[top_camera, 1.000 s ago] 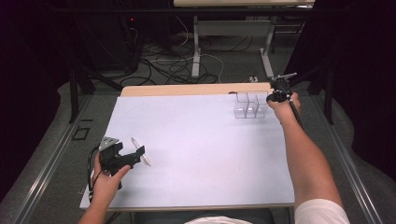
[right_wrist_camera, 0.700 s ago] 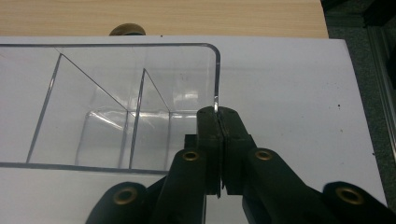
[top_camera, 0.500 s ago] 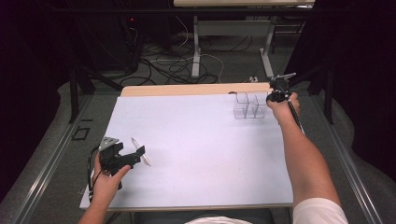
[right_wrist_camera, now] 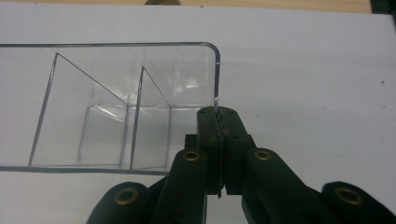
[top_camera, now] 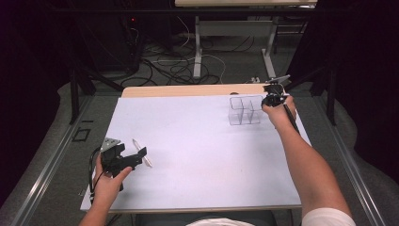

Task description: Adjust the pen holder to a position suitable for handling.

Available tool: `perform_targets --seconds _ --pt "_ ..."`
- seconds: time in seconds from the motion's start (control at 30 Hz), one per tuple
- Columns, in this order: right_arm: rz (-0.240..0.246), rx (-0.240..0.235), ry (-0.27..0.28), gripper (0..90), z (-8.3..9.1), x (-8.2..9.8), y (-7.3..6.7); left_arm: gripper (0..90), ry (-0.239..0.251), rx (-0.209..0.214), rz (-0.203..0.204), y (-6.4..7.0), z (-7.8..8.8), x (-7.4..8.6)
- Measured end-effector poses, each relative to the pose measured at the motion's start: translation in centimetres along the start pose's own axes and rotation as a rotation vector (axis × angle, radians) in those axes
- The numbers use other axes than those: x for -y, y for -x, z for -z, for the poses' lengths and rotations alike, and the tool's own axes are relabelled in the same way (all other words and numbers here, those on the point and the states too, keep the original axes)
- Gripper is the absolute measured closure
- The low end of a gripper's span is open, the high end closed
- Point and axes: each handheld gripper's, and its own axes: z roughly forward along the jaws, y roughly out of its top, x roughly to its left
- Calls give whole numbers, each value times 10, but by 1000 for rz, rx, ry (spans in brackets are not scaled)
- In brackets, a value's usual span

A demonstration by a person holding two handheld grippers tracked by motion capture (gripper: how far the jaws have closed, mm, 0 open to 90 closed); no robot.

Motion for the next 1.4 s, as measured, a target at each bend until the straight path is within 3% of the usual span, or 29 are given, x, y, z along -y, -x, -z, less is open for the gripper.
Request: perform_targets --seconds 0.37,0.53,0.83,1.0,1.2,1.33,1.4 --pt "9 -13 -35 894 10 19 -51 60 -11 3 -3 1 -1 0" --pt "-1 -44 -25 890 13 27 -66 60 -9 2 -3 1 -1 0" --pt "49 -93 -29 887 19 39 -85 60 -11 1 -4 1 -1 0" --pt "41 -129 -24 860 20 41 -83 60 -8 2 -5 1 0 0" --pt "49 -188 32 790 32 39 -71 60 -10 0 -6 1 0 0" --pt "59 -245 126 791 40 40 -61 60 -12 -2 -7 1 0 0" --pt "73 -252 161 812 42 43 -55 61 -13 -4 -7 1 0 0"
